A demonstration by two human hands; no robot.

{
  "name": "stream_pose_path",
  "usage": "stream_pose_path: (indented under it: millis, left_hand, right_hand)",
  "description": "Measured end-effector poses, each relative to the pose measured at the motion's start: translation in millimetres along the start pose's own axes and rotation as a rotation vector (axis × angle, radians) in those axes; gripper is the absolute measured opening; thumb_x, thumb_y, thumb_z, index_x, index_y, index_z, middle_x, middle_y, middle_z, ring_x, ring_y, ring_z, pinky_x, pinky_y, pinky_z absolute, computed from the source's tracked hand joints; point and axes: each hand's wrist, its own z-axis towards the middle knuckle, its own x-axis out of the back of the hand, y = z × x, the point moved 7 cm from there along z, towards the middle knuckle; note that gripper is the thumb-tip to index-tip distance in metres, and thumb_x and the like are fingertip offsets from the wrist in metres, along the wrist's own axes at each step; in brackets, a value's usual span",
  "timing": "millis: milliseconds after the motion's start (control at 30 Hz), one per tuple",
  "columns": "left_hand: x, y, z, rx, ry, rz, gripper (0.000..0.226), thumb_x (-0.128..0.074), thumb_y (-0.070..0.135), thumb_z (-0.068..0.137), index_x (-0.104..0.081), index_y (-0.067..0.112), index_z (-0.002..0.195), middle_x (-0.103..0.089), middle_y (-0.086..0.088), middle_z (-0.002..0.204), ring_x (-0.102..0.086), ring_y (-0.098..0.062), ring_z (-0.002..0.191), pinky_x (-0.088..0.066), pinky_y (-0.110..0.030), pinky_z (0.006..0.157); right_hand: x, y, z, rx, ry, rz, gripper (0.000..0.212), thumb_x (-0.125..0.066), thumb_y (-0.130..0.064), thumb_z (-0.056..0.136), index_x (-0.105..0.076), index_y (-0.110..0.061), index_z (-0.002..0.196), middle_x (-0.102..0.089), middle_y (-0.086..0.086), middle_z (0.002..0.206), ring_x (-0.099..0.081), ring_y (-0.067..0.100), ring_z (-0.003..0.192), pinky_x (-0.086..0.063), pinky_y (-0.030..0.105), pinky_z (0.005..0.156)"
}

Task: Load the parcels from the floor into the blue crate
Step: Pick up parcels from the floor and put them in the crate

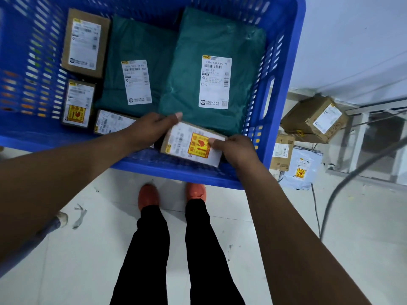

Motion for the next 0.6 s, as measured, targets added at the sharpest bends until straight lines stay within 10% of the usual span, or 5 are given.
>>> stream_pose_path:
  millis: [200,267,400,600]
  left_hand:
    - [-28,-17,13,0.149,-0.182,0.061,0.059,-0.048,0.067,0.092,-0.069,0.018,0.118,-0.071,0.007,0.113,-0.067,-0.009,0.098,-0.052,-0.018,0.089]
    - [-32,-26,20,0.236,-0.2,0.022,0.089,-0.054,0.086,0.073,-0.071,0.014,0.121,-0.071,0.001,0.122,-0.067,-0.018,0.11,-0.051,-0.034,0.102]
    - [-39,-40,30,0.341,-0.213,-0.027,0.048,-0.065,0.052,0.091,-0.069,0.009,0.112,-0.074,-0.002,0.112,-0.07,-0.02,0.102,-0.055,-0.033,0.091]
    - [-64,-48,50,0.417,-0.229,-0.042,0.052,-0.071,0.048,0.089,-0.064,0.011,0.125,-0.072,-0.004,0.124,-0.069,-0.022,0.108,-0.054,-0.04,0.101]
  right_hand:
    - [-12,4,2,-0.08,-0.063,-0.193,0.051,-0.085,-0.014,0.077,-0.063,-0.008,0.123,-0.069,0.007,0.124,-0.066,0.025,0.108,-0.053,0.031,0.089]
    - [-14,6,2,-0.103,-0.063,-0.328,0.04,-0.077,-0.015,0.085,-0.065,-0.007,0.122,-0.067,0.01,0.124,-0.065,0.026,0.11,-0.045,0.025,0.078]
    - [-14,7,10,-0.115,-0.018,-0.468,0.031,-0.065,-0.017,0.094,-0.064,-0.005,0.123,-0.065,0.013,0.13,-0.063,0.029,0.115,-0.042,0.025,0.076]
    - [-16,7,25,-0.134,-0.044,-0.649,0.022,-0.055,-0.011,0.098,-0.064,-0.004,0.116,-0.063,0.017,0.128,-0.063,0.031,0.11,-0.045,0.03,0.077]
